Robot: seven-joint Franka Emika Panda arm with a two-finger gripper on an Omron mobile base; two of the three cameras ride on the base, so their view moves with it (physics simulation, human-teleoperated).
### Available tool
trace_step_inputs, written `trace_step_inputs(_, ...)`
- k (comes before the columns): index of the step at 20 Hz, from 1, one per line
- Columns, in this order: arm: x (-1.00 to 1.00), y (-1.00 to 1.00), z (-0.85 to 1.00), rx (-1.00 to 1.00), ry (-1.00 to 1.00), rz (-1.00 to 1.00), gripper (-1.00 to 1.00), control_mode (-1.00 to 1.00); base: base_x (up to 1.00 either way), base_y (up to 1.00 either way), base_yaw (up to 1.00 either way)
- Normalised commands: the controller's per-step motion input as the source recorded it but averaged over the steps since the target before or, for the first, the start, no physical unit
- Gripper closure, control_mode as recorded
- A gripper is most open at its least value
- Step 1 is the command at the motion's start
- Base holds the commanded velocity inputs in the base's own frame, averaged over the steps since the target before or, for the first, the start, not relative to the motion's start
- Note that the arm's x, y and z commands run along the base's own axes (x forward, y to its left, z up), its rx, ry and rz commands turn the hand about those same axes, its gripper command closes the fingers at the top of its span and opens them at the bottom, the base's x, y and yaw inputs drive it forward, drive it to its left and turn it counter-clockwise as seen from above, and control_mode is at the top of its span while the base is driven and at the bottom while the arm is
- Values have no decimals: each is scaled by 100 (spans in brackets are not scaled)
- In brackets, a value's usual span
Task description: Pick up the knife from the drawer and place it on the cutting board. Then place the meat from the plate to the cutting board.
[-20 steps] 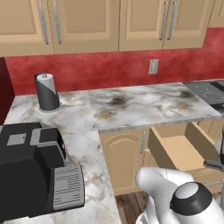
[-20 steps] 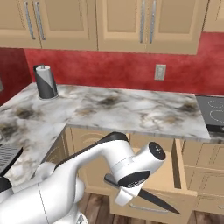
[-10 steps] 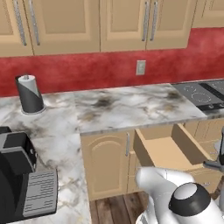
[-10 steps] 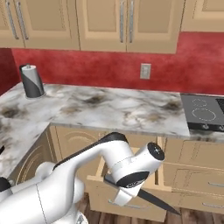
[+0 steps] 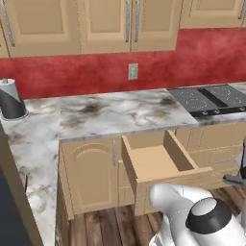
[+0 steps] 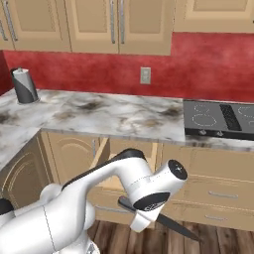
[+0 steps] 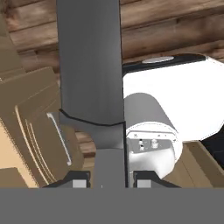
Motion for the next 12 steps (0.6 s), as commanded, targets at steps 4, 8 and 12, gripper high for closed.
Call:
trace_step_inputs(4,0,0,0,0,0,0,100,100,-100,-50,4)
trace_step_inputs(8,0,0,0,0,0,0,100,100,-95,-29,4)
trace_step_inputs(12,0,0,0,0,0,0,100,100,-62,-2,11)
